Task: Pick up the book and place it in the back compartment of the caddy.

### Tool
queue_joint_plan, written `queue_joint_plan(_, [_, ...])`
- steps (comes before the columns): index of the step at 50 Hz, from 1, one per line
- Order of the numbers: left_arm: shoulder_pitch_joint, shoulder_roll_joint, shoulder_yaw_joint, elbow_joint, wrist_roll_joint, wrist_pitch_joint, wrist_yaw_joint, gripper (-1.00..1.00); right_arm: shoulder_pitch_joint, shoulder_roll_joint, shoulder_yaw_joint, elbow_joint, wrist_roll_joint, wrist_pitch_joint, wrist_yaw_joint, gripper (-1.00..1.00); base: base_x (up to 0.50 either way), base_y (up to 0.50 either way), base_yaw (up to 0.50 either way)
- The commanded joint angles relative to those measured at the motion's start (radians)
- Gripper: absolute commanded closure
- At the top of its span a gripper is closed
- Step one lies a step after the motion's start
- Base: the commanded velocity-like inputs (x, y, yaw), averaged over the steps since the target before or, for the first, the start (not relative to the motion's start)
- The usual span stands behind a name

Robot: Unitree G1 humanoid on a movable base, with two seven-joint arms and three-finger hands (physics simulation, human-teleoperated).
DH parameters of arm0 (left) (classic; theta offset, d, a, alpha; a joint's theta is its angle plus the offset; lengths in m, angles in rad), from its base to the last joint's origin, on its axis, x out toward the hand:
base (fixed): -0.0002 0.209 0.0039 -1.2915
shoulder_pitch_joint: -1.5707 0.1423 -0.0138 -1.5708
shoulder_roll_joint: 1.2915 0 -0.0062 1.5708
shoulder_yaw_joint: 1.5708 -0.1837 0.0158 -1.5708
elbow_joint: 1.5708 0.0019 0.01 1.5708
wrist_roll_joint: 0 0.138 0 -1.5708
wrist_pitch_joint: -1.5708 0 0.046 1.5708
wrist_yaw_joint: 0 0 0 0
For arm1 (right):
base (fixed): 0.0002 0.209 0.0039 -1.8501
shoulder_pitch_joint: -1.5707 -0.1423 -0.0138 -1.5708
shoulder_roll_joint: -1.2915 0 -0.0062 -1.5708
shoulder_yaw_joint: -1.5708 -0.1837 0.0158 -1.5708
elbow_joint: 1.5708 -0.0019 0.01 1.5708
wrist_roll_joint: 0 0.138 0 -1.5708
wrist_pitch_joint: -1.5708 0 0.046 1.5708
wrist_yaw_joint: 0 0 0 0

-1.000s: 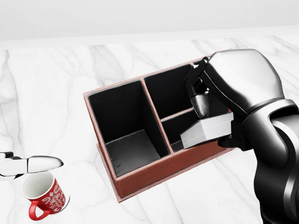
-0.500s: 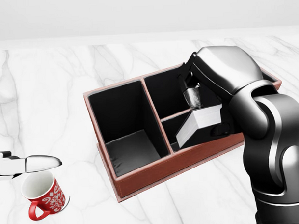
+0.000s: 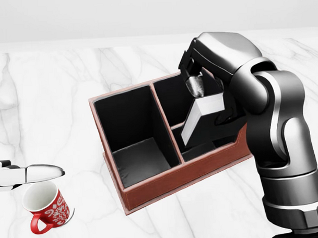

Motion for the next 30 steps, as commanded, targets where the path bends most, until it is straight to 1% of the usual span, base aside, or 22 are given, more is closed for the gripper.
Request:
queue_joint_plan(1, [0.000,0.000,0.001,-0.003,-0.001,0.000,0.000,-1.00,-0.077,-0.008,-0.001,0.111,0.010,0.000,0.000,1.00,0.00,0.00,0.00])
queue_joint_plan(18, [-0.002,0.001,0.001,-0.002,-0.001,0.000,0.002,-1.00,-0.140,-0.018,0.013,0.333,0.006,0.000,0.000,1.00,0.00,0.00,0.00])
queue_joint_plan(30, [-0.003,0.001,0.002,-0.002,-0.001,0.000,0.003,-1.00,-0.177,-0.013,0.019,0.422,-0.002,0.000,0.000,1.00,0.00,0.00,0.00])
